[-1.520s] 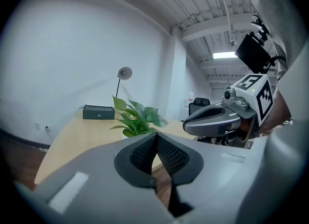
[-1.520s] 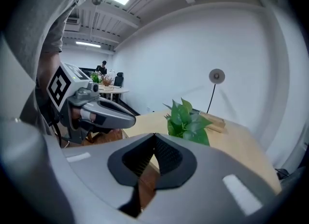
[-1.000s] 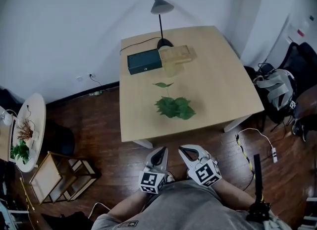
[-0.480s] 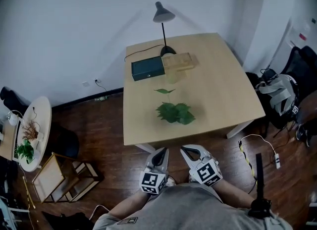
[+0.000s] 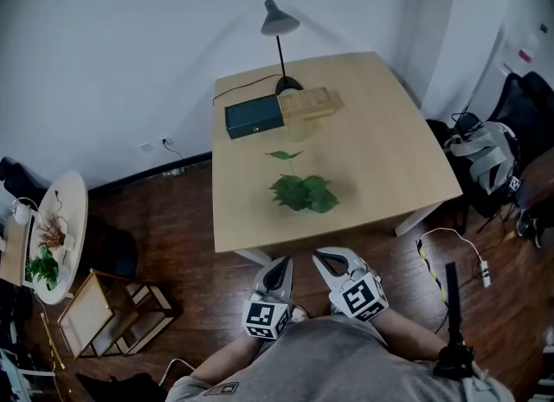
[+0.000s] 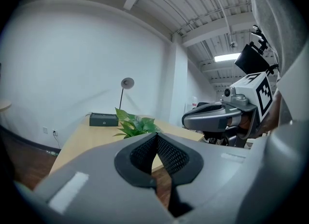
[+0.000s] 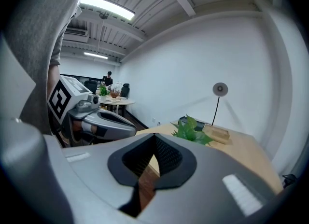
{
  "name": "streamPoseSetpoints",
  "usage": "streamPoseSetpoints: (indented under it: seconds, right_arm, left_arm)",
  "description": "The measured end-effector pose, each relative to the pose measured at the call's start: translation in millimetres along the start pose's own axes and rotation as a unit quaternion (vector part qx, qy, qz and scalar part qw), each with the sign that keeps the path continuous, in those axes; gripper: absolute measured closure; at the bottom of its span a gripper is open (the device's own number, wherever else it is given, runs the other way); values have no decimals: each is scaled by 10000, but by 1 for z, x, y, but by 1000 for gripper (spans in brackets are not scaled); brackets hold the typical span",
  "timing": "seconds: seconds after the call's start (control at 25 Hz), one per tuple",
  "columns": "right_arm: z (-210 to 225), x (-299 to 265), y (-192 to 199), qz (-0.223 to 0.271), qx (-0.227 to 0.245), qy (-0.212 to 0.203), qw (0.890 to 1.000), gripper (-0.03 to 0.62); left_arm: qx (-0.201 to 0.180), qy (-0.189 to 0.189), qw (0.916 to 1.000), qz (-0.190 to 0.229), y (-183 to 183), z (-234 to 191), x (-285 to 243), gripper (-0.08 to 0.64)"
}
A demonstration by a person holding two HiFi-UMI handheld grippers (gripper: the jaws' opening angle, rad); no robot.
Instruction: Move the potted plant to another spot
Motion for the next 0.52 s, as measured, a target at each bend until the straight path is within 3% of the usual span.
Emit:
streamPoseSetpoints:
  seconds: [0.52]
  right_arm:
    - [-1, -3, -4, -67, 119, 23, 9999, 586]
  left_arm:
    - [115, -119, 9999, 10, 1, -9, 10, 565]
Point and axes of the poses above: the fingertips, and each gripper's own axes: x backward along the fingers, z to its right, y out of its underside, the point moved 4 cm from there along x, backward along the fingers, and after that the axes turned 14 degrees about -y, right-handed, at the moved point
